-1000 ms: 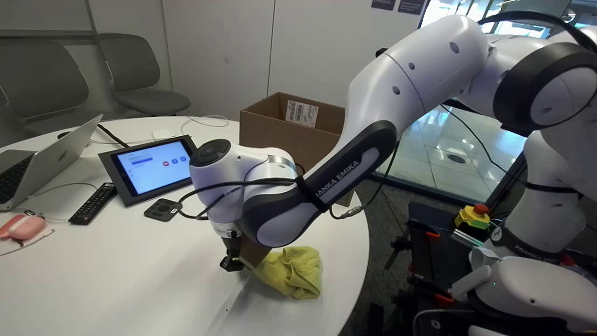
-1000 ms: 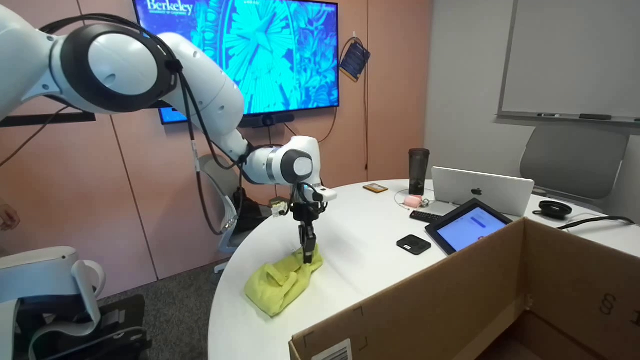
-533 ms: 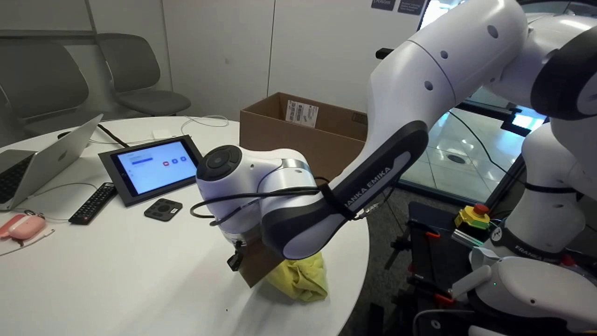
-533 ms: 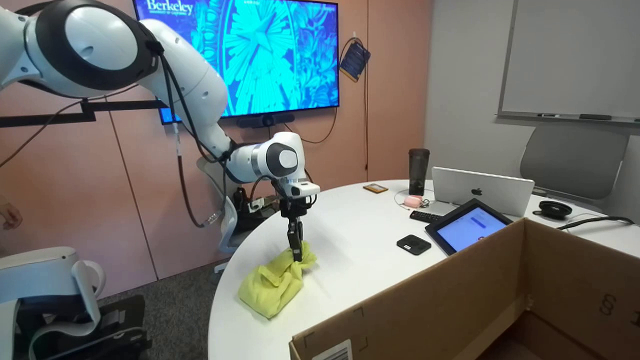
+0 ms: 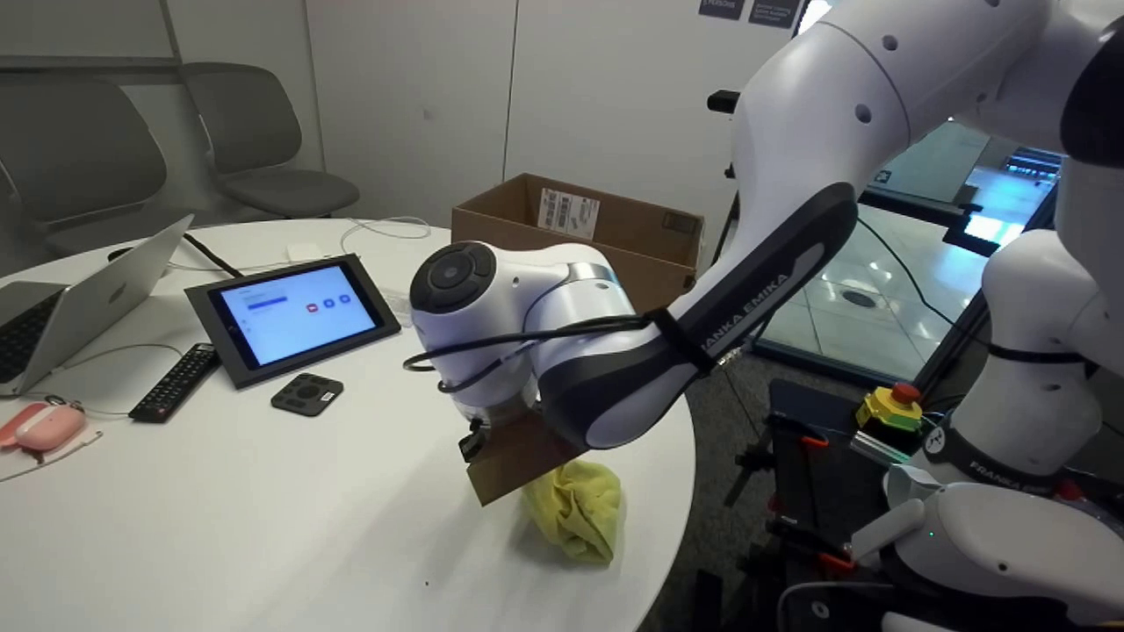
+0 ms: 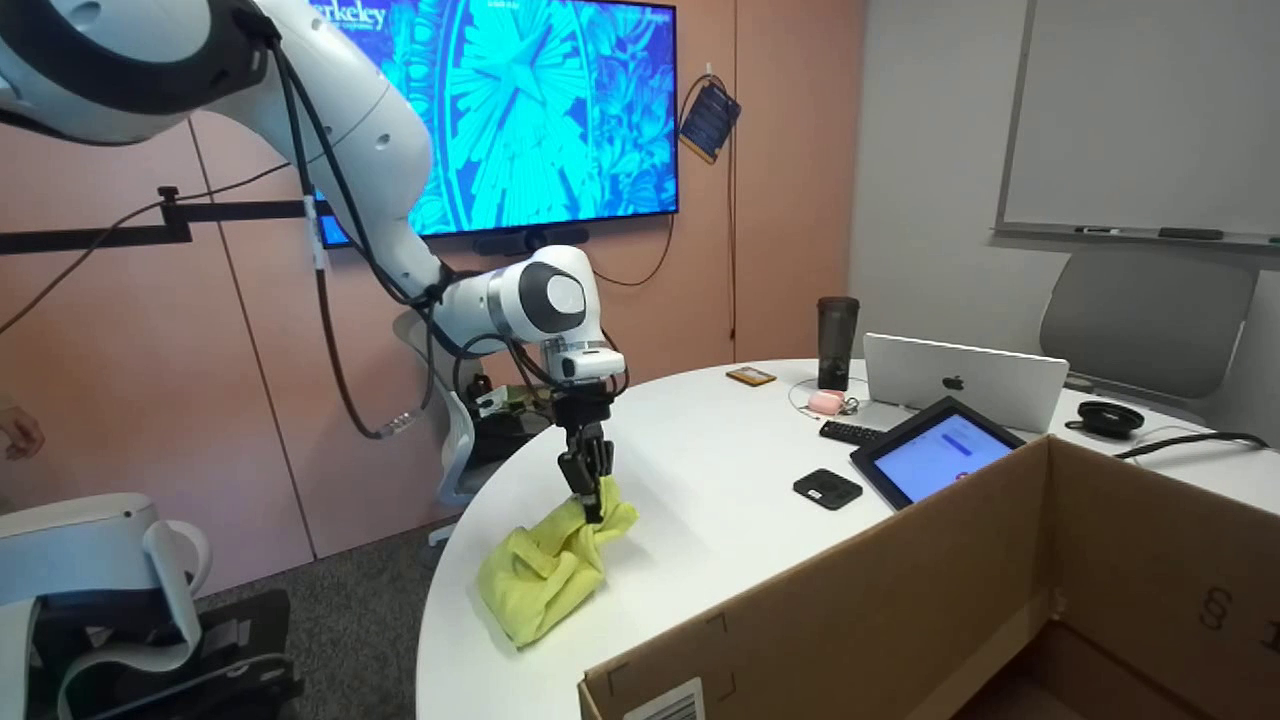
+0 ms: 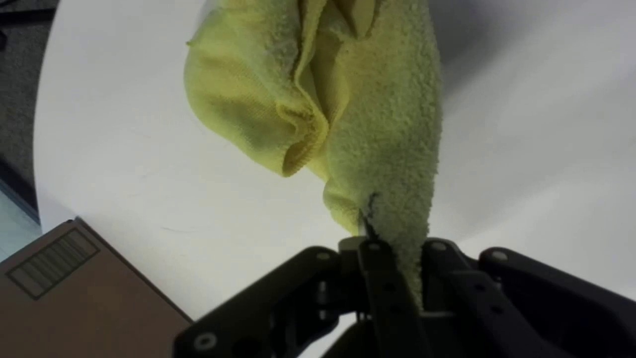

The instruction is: Pick up the pen, put it on the lime towel, fold the towel, pick up the folded towel and put it in the box.

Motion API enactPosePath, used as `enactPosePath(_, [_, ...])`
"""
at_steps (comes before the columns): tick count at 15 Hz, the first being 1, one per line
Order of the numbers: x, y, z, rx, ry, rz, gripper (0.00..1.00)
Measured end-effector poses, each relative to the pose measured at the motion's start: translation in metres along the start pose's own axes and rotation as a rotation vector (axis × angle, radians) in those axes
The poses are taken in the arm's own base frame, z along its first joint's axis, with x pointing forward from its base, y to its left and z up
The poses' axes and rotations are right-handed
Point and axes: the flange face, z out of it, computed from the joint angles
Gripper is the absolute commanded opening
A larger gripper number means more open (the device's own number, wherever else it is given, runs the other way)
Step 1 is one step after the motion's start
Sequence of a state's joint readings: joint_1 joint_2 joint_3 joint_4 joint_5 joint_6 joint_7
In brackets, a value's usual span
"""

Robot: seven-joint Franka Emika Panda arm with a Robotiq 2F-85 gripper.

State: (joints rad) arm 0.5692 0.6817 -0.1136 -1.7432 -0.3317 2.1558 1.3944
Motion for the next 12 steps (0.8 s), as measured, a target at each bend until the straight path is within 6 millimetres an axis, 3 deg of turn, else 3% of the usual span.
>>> enactPosePath(5, [-0.005,0.026,0.001,-0.092,-0.022,0.059,0.04])
enactPosePath(12, [-0.015,0.039,0.019,-0.215,-0.075,0.085,0.04])
